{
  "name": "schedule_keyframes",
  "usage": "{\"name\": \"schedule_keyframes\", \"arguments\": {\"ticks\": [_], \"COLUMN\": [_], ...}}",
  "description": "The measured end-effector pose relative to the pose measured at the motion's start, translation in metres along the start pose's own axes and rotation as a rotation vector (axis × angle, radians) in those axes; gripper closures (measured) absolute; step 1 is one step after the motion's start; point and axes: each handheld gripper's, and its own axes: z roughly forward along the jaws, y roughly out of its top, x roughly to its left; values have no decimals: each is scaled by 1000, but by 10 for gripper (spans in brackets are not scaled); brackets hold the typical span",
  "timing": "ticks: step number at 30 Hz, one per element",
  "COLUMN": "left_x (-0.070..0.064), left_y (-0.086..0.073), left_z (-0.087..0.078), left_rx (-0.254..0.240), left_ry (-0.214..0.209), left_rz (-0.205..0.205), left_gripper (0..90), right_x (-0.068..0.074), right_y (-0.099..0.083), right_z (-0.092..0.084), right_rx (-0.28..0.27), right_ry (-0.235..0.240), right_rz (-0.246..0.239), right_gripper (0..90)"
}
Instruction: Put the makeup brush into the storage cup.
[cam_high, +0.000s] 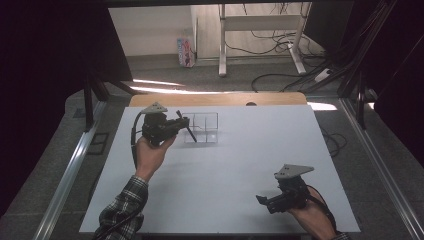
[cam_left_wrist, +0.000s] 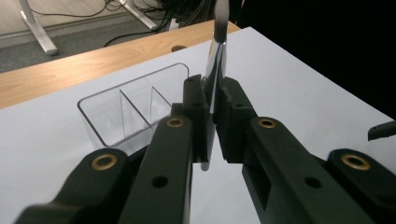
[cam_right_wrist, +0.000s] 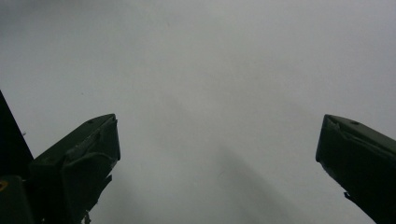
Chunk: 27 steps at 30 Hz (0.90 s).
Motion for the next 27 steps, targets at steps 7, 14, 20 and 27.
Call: {"name": "schedule_keyframes", "arguments": {"ticks": [7,14,20,27], "left_x": [2,4,8,10], "left_y": [11,21,27,32], "left_z": [3,4,6,11], "left_rx": [-6,-13,-16,-21], "left_ry": [13,31,55,65], "left_rz": [11,26,25,27], "left_gripper": [832,832,832,831], "right_x": [1,0,-1,-1], "right_y": [-3,-9,-13,-17], "right_z": [-2,-5,-10,-12], "right_rx": [7,7,-6,6], "right_ry": [-3,6,0,-6], "right_rz": [-3,12,20,14], "right_gripper": [0,0,0,0]}}
